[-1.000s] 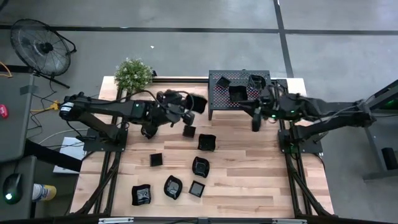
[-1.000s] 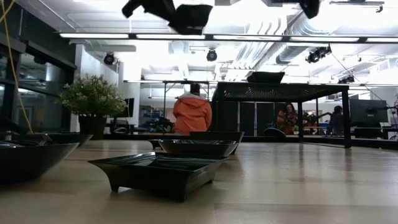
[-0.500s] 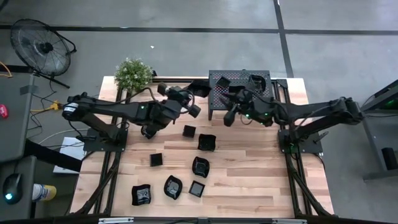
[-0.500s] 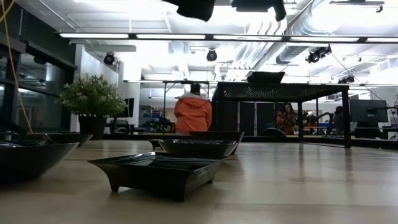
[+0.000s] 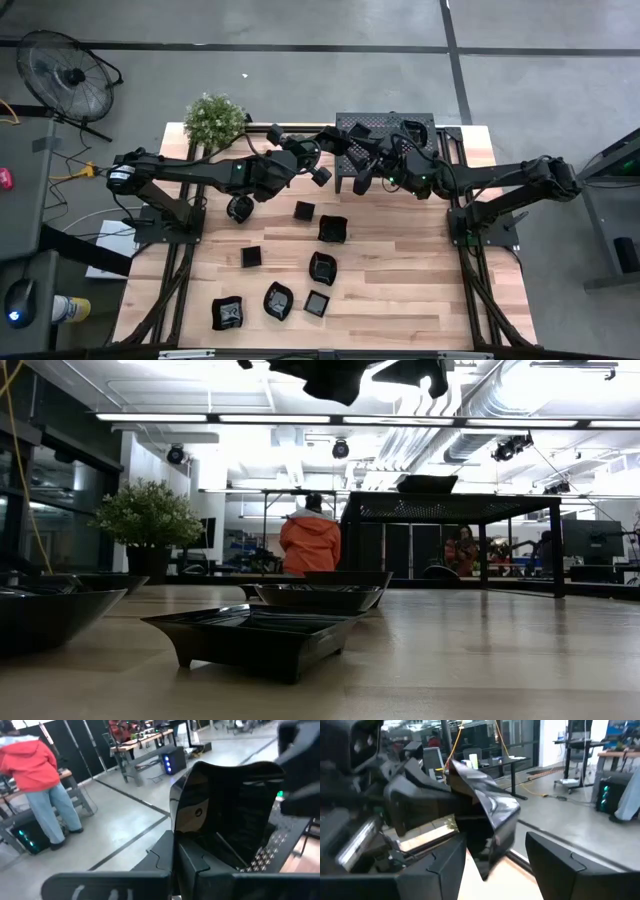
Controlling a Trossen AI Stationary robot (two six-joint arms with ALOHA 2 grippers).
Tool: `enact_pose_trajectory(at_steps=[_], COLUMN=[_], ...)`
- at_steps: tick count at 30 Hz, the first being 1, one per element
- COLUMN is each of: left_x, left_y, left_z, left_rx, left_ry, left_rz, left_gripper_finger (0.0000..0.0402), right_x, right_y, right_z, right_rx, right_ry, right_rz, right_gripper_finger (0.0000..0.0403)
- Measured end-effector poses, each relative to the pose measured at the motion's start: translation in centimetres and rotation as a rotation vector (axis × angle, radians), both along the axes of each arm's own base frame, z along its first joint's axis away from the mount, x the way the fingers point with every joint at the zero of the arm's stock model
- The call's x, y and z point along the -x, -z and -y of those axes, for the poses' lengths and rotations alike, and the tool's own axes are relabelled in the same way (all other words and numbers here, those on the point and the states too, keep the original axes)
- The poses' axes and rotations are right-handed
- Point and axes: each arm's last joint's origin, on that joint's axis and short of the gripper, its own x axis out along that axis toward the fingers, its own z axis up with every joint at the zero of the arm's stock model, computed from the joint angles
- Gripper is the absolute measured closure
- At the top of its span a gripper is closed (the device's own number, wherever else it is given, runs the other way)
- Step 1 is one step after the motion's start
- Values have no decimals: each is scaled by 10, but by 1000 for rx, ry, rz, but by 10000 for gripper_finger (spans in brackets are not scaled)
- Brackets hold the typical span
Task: Pick & Place Mini shaped plates
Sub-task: Stack the black distorted square plate on top of the black distorted square plates on the shelf
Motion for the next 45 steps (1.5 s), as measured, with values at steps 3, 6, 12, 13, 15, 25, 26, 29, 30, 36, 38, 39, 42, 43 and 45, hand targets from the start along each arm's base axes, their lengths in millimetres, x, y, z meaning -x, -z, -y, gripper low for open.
enact_pose_trajectory(at_steps=[3, 6, 12, 13, 15, 25, 26, 29, 30, 36, 38, 39, 42, 43, 45], left_x=[-1, -1, -2, -2, -2, -3, -3, -3, -3, -3, -3, -3, -4, -4, -4], left_y=[-3, -4, -6, -6, -6, -6, -6, -5, -5, -5, -5, -5, -5, -5, -5], left_z=[0, 0, 1, 1, 1, 1, 1, 2, 2, 3, 3, 3, 3, 3, 3], left_rx=[-23, -25, -41, -41, -41, -37, -37, -38, -48, -102, -104, -103, -102, -102, -102], left_ry=[24, 33, 53, 54, 55, 86, 88, 104, 114, 185, 195, 200, 208, 208, 211], left_rz=[1, 5, 5, 5, 7, 5, 3, -14, -28, -97, -100, -100, -100, -100, -100], left_gripper_finger=[401, 401, 401, 401, 401, 401, 401, 401, 401, 400, 400, 400, 400, 400, 400], right_x=[0, 0, 0, 0, 0, 0, 0, 0, 0, 0, 1, 1, 1, 1, 1], right_y=[0, 0, 0, 0, 0, 0, 0, 0, 0, 0, 0, 0, -1, -1, -1], right_z=[3, 4, 4, 4, 4, 4, 4, 4, 4, 5, 5, 5, 6, 6, 6], right_rx=[-24, -26, -40, -41, -42, -42, -42, -42, -42, -41, -40, -39, -39, -40, -40], right_ry=[0, -12, -18, -20, -32, -33, -32, -27, -23, -4, 11, 17, 23, 24, 30], right_rz=[17, 22, 31, 31, 30, 28, 29, 28, 28, 28, 29, 29, 31, 33, 34], right_gripper_finger=[206, 213, 233, 238, 250, 310, 316, 334, 340, 369, 382, 389, 399, 399, 400])
